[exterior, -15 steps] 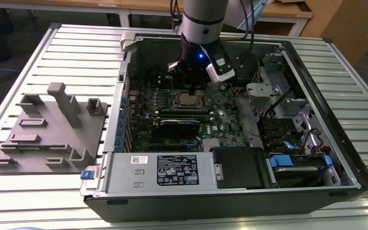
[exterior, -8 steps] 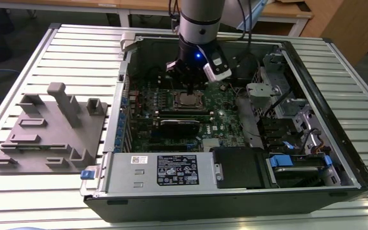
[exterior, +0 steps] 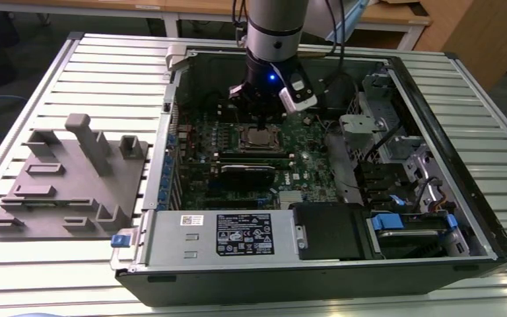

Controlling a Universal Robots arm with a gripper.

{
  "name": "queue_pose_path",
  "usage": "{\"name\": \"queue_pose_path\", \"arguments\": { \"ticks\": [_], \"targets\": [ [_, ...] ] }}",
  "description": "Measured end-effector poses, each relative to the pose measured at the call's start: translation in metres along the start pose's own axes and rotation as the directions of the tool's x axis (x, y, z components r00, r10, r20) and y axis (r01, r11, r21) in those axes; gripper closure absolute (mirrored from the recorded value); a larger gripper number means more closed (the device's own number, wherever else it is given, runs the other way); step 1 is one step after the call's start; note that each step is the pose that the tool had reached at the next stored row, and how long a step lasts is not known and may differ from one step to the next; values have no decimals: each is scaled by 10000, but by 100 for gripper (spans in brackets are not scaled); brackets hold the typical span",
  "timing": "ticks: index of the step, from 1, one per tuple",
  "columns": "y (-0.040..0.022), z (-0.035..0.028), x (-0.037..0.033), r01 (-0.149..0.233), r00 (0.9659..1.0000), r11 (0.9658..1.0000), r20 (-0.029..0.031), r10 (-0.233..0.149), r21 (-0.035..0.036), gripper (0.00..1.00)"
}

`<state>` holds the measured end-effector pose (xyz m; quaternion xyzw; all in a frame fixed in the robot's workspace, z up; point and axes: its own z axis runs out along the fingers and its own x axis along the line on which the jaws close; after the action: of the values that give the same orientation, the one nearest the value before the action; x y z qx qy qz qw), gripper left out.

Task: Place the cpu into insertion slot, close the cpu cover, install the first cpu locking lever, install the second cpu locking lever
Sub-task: 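Close the cpu cover, then install the first cpu locking lever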

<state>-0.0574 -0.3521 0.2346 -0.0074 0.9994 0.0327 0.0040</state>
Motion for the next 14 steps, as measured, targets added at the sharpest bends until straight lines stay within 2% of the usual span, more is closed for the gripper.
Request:
{"name": "queue_pose_path", "arguments": {
  "ticks": [14],
  "targets": [
    [4,-8,0,-1,10000,10000,-1,1,3,90]
  ]
}}
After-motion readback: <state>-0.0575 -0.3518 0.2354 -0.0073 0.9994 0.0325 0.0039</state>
